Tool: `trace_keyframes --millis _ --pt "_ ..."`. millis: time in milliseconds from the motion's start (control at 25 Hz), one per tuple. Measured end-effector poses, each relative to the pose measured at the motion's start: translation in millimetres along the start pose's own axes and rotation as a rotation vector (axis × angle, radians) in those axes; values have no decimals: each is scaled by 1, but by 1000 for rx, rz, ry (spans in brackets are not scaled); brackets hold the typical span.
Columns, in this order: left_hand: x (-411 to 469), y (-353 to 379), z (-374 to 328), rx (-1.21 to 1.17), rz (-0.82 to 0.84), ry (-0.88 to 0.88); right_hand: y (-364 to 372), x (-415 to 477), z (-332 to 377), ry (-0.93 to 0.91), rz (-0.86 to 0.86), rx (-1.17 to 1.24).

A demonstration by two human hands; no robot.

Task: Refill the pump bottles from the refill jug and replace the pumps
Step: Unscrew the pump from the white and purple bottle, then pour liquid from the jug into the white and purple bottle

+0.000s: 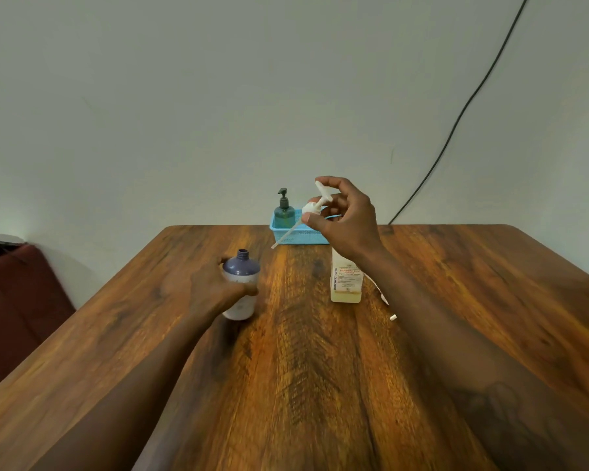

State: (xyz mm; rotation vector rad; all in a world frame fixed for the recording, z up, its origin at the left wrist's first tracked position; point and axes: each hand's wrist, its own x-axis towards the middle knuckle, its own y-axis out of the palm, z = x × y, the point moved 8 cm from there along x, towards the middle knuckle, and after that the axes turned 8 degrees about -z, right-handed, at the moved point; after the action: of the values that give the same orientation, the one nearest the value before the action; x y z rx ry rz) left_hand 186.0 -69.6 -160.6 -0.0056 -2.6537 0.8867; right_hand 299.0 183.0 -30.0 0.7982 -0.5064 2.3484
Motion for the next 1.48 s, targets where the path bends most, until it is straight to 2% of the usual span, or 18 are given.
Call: trace_keyframes --millis 160,360,760,880,1040,1160,1320,1480 --pt "-3 2 3 -51 -31 -2 20 -24 -24 -106 179 -298" --pt "-2 12 -9 -74 -11 31 44 -64 -69 -148 392 -585" --pt "-10 21 -29 -104 -21 120 59 -104 -99 -228 729 -813" --pt "-11 26 -32 -98 -9 123 61 -106 -106 -155 834 -855" --pt "-12 34 -39 -113 -1 146 56 -97 -108 -68 913 -780" --pt "-12 38 -46 -95 6 157 51 -84 -100 -53 846 -689" --pt "-10 46 -52 -114 15 165 30 -56 -75 -166 464 -555" --pt "-7 54 -70 -147 41 179 6 -32 -60 -296 219 -608"
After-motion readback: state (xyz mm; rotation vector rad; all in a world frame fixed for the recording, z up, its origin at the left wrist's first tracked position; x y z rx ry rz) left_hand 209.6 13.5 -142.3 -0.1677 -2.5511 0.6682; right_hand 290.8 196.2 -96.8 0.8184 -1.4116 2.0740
